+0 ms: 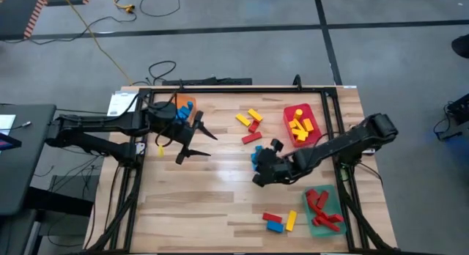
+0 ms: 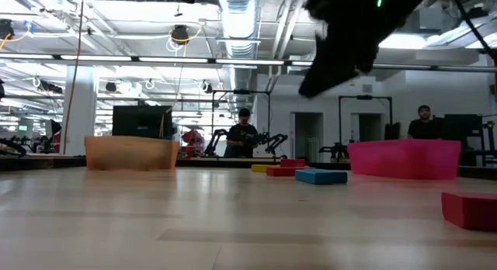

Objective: Sort blocks
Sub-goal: Put the blue rectangle block into the orange bin

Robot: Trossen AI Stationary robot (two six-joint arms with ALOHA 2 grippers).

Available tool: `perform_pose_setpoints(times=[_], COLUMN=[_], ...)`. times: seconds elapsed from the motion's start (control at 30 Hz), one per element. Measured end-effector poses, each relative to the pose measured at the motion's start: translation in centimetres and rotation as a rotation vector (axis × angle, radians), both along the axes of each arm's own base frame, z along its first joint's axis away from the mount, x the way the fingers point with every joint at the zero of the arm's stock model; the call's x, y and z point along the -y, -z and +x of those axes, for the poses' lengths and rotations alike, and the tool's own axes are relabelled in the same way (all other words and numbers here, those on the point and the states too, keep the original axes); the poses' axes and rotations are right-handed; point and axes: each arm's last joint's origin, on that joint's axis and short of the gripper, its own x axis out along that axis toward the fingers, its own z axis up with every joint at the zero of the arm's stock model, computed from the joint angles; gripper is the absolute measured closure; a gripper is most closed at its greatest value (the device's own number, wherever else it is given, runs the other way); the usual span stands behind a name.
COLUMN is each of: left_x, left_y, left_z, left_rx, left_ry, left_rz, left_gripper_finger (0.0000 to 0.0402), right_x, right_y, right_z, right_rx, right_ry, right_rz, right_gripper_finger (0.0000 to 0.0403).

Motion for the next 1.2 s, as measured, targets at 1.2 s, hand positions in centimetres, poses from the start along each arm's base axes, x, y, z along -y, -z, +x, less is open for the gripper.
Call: perform_pose_setpoints(times=[1.2], left_x=[-0.7], left_y=[9.0], left_z=[0.8], left_rx=[-0.18], left_ry=[-0.082], left_rz=[-0.075], left_gripper_finger=[0.0137], right_x=[-1.6], right_y=[-9.2], right_z=[0.5], right_rx=[-0.043], right_ry=[-0.221], right_rz=[0.227], right_gripper_finger=[0.0239])
